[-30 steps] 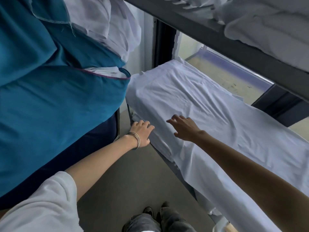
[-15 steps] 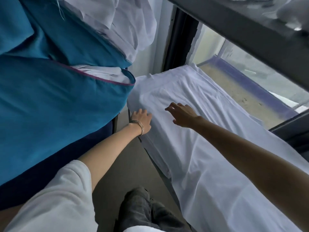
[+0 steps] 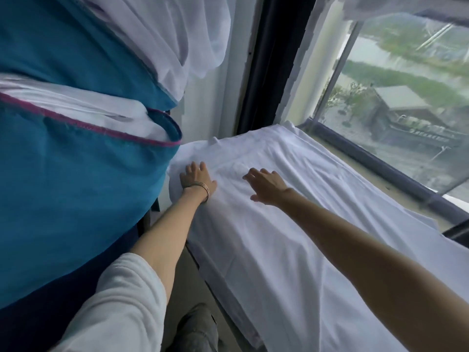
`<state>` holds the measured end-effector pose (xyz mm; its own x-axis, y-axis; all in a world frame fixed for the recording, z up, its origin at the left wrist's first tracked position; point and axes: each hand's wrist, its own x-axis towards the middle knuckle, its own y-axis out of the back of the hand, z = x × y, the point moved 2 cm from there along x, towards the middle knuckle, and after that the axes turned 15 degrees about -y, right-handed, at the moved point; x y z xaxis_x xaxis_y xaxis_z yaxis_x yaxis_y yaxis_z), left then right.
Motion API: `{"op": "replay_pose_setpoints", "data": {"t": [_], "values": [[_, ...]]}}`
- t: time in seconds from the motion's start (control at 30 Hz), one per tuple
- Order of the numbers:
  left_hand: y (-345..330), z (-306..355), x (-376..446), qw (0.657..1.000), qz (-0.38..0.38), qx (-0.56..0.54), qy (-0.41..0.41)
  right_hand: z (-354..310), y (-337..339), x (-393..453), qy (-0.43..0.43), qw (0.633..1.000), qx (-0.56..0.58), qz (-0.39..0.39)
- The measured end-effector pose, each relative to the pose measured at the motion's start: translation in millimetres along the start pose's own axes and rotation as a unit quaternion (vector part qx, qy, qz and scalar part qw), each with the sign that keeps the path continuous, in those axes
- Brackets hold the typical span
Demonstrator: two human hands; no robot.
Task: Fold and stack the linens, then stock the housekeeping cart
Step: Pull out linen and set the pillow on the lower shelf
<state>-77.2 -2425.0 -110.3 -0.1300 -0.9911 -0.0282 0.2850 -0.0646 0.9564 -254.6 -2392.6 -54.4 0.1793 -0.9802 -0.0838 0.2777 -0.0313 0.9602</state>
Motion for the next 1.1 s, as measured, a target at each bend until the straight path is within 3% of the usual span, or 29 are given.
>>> {"op": "replay_pose_setpoints", "data": {"t": [0.13, 0.27, 0.33, 0.43, 0.53, 0.63, 0.73, 0.87, 0.97, 1.1], "values": [[3, -22, 44, 0.994, -0.029, -0.085, 0.055, 1, -12, 25, 0.007, 1.000, -0.016, 0.003], [16, -22, 60, 0.999, -0.007, -0.022, 0.045, 2, -20, 38, 0.005, 1.000, -0.012, -0.014], [21, -12, 54, 0.998, 0.041, 0.037, -0.003, 2, -20, 43, -0.001, 1.000, -0.006, -0.008], [13, 15, 31, 0.968, 0.151, 0.126, -0.156, 2, -11, 54, -0.007, 0.998, 0.013, 0.054], [-4, 35, 3, 0.928, 0.164, 0.148, -0.298, -2, -2, 64, 0.023, 0.995, 0.016, 0.092], [-6, 36, -16, 0.911, 0.170, 0.089, -0.366, -10, -6, 71, 0.067, 0.995, -0.065, 0.039], [8, 25, -17, 0.945, 0.141, 0.015, -0.294, -16, -11, 73, 0.067, 0.996, -0.037, 0.041], [36, -5, 9, 0.989, 0.113, -0.052, -0.081, -9, -9, 78, 0.050, 0.984, 0.009, 0.173], [47, -16, 20, 0.975, 0.149, -0.162, 0.030, -3, -9, 88, 0.008, 0.974, 0.048, 0.223], [53, -12, 16, 0.950, 0.196, -0.213, 0.118, -3, -5, 89, -0.003, 0.991, 0.053, 0.123]]}}
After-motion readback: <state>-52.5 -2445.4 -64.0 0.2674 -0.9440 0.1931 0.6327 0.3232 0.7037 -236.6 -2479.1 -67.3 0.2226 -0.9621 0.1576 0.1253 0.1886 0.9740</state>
